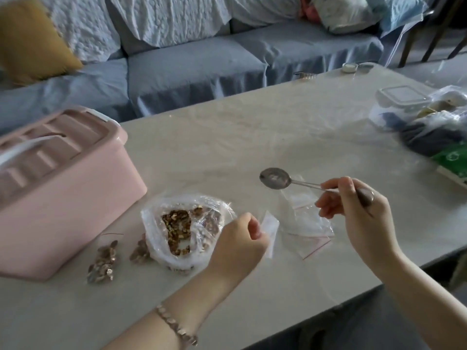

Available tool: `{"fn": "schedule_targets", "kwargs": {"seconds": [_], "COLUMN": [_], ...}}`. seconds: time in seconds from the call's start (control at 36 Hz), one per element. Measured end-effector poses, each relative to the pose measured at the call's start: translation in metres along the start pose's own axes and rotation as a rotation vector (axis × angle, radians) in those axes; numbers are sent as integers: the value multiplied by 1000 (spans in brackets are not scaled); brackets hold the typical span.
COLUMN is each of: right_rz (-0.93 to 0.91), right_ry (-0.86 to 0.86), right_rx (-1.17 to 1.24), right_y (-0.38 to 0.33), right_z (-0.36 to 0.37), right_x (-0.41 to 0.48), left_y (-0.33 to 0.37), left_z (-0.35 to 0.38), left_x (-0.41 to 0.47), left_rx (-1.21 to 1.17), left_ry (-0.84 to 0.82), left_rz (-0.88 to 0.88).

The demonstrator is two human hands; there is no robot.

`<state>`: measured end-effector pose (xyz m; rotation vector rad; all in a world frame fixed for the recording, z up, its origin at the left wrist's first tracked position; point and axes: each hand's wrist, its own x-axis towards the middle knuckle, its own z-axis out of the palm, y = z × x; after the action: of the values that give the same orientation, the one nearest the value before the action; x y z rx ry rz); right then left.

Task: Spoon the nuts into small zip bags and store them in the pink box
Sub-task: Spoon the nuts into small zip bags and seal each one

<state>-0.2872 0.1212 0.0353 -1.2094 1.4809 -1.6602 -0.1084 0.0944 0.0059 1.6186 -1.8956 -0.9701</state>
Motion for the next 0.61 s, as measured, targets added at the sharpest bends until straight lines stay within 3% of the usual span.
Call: {"fn": "schedule_targets", "kwargs": {"seconds": [0.17,0.28,0.5,0.61], "right_rz": [-173,-364,-767,-861], "right_ry": [-312,-526,-693,-764], "right_rx": [48,-126,-558,-756], "right_y": [13,28,71,94], "right_z": [43,70,95,97], "right_x": [-25,-43,-62,-63], "left_y": [-27,-58,-83,-89], "left_z": [-88,-125,-137,-137], "left_x": [-25,-36,-66,-70], "left_rx": [-258,-358,-709,-799], "left_ry": [346,522,549,536], "left_rz": [-81,-186,-324,-339]}}
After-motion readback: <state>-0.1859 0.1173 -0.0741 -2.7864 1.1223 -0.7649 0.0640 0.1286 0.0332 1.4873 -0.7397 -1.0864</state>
